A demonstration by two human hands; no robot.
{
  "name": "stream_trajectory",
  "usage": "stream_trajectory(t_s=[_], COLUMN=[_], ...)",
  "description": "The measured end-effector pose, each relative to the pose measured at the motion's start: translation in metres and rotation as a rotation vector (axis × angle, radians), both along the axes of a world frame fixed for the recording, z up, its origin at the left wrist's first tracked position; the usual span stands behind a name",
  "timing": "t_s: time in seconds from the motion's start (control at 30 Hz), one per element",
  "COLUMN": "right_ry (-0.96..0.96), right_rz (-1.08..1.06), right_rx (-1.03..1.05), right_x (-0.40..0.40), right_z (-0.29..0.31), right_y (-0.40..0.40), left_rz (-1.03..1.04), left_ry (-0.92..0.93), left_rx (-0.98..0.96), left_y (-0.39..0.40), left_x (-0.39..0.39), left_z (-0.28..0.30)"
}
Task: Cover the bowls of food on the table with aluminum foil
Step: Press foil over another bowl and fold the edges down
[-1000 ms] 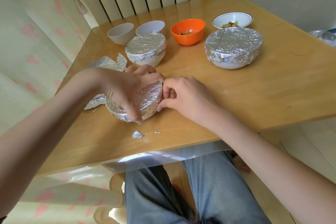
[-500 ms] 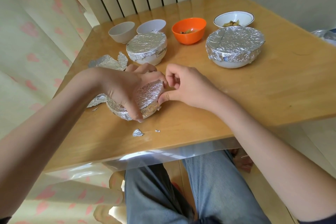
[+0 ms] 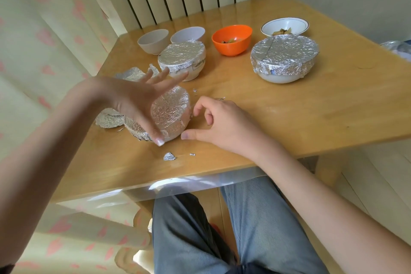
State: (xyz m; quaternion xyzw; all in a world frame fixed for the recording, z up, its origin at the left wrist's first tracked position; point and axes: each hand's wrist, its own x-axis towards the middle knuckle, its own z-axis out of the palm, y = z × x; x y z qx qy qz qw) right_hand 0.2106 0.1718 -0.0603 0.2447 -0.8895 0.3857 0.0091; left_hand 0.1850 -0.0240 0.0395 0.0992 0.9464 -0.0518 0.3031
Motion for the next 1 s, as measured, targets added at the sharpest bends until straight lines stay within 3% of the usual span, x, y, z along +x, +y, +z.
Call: stream_trajectory(t_s=[0.23,0.5,0.7,0.9,1.0], right_ry=[0.077,-0.003,0.022,-0.152,-0.099], right_rz=[-0.098,-0.033,-0.048,0.110,0.067], right_rx=[0.053,0.042,0.146,-0.109,-0.151], right_x=[-0.002,-0.018,-0.038,-0.042,-0.045], right_z=[0.005,0.015,0.025,0.011,0.011], right_y=[-0.017,-0.014,-0.015,-0.011,-0.013], left_rz=[-0.180,-0.139,-0.134,-0.102,-0.077], left_ry=[0.037,0.089,0.091,0.081,0.084], left_rx=[0.025,0.126,0.123,0.092,0.081], left_y=[0.005,0.000,0.003,0.005,0.006], left_x=[-0.002,-0.004,0.000,0.001,0.001], left_z=[-0.011,-0.020,-0.022,-0.021,-0.023])
